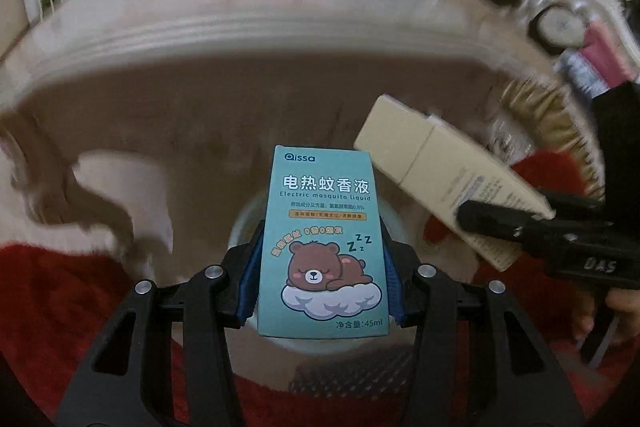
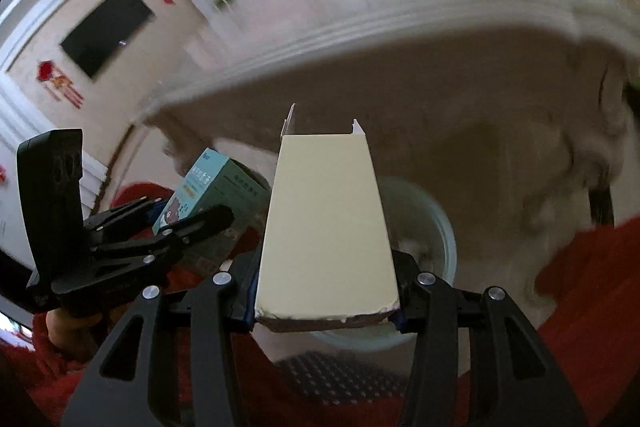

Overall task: Collect trash
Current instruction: 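Carry both boxes over the wastebasket and open both grippers to drop them, then move both open grippers back toward the table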

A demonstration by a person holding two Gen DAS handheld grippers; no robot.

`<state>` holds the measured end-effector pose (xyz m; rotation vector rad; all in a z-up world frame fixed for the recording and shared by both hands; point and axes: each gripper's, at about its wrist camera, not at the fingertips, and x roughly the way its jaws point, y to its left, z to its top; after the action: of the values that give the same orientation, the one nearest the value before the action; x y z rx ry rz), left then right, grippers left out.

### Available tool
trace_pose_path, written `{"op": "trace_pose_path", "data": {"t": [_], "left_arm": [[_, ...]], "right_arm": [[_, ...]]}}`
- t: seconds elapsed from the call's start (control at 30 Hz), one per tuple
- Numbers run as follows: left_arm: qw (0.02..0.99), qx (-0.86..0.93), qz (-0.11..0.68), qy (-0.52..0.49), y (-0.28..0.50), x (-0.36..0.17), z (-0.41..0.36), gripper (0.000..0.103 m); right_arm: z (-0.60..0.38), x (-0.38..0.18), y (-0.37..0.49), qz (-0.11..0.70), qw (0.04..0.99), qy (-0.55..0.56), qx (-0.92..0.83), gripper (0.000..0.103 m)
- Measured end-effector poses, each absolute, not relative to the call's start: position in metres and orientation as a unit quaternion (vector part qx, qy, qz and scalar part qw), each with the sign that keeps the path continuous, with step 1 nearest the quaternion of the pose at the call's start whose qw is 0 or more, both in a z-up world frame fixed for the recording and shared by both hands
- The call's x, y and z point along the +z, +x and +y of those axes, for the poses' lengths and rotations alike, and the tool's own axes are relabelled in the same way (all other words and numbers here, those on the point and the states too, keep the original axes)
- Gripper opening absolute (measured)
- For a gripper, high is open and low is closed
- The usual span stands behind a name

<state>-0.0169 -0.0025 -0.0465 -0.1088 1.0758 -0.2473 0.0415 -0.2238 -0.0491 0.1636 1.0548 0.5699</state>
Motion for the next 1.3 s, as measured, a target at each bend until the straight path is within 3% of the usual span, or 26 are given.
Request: {"op": "trace_pose_path", "data": {"t": [0.3,0.37,0.4,0.43,0.5,1.07,1.3], "left_arm": [[0.812,-0.115,0.572,-0.023,0.01,-0.11,-0.016,0.05],[0.804,-0.118,0.582,-0.03,0.013,-0.116,-0.016,0.054],[0.799,-0.117,0.59,-0.029,0.014,-0.121,-0.017,0.06],[0.796,-0.11,0.594,-0.024,0.014,-0.125,-0.017,0.072],[0.795,-0.104,0.597,-0.02,0.014,-0.124,-0.017,0.073],[0.808,-0.086,0.583,-0.002,0.012,-0.112,-0.016,0.077],[0.841,-0.092,0.532,0.023,-0.004,-0.084,-0.016,0.077]], "right_arm": [[-0.203,-0.092,0.079,0.538,0.809,0.033,0.235,0.045],[-0.197,-0.095,0.081,0.538,0.808,0.022,0.239,0.046],[-0.197,-0.097,0.076,0.538,0.809,0.017,0.238,0.051],[-0.198,-0.099,0.073,0.538,0.809,0.012,0.235,0.067],[-0.199,-0.1,0.067,0.533,0.817,0.0,0.218,0.075],[-0.214,-0.097,0.06,0.533,0.822,0.016,0.2,0.075],[-0.212,-0.07,0.043,0.493,0.838,0.009,0.232,0.075]]}}
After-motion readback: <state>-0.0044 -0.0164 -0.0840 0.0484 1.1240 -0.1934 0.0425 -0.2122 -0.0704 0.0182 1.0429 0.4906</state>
